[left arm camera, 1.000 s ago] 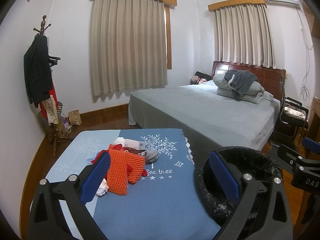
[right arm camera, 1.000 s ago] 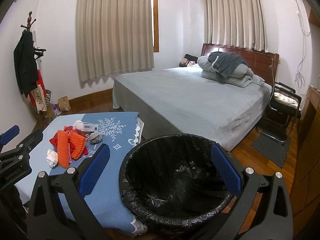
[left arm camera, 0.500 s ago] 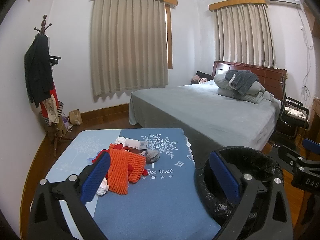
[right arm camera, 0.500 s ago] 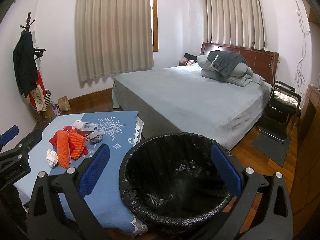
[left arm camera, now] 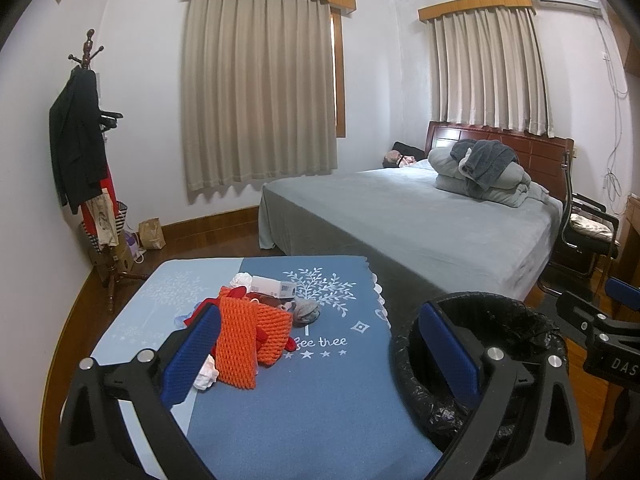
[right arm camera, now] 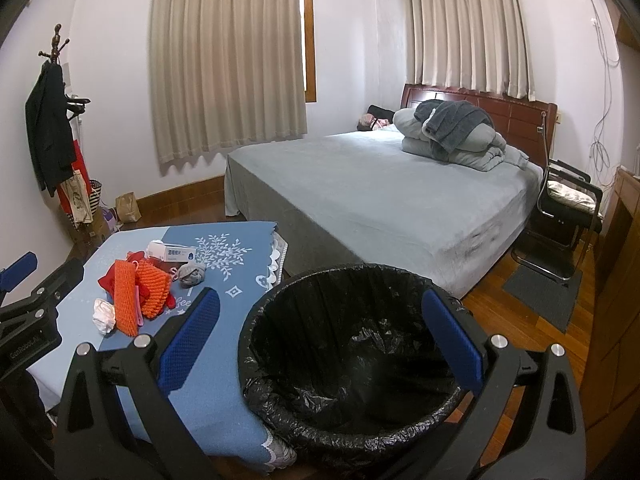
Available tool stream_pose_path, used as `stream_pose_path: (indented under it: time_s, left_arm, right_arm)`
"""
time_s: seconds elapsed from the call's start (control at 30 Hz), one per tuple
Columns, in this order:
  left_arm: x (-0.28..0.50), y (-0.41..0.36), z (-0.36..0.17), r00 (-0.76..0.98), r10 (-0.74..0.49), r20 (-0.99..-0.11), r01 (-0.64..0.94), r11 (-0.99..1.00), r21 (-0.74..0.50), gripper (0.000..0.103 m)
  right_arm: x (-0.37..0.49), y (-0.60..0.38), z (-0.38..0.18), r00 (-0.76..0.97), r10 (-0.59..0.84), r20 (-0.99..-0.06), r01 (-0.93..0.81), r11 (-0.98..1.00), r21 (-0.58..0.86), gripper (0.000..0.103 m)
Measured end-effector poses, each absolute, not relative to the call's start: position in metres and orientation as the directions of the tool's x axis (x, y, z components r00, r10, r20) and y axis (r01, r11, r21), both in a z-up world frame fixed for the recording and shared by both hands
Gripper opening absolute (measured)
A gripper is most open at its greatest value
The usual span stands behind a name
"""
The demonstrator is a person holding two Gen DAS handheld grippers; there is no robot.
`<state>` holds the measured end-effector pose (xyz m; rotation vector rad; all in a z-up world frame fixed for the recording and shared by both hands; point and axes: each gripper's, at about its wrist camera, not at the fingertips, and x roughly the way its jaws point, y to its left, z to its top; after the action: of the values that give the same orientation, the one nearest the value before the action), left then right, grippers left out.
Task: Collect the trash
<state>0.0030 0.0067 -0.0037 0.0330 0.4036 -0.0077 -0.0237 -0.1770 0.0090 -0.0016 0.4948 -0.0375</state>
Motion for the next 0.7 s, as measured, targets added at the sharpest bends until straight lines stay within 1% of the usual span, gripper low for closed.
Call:
stream_pose_path:
  time_s: [0.7]
  left_arm:
    - [0.0037,0.0078,-0.0048,0.918,-0.001,-0.395,0.013,1.000,0.029,0.097]
  right_arm:
    - [-0.0222,-0.1771,0.0077,0.877,-0.035,-0.479,0.035,0.999,-0.007,0.098]
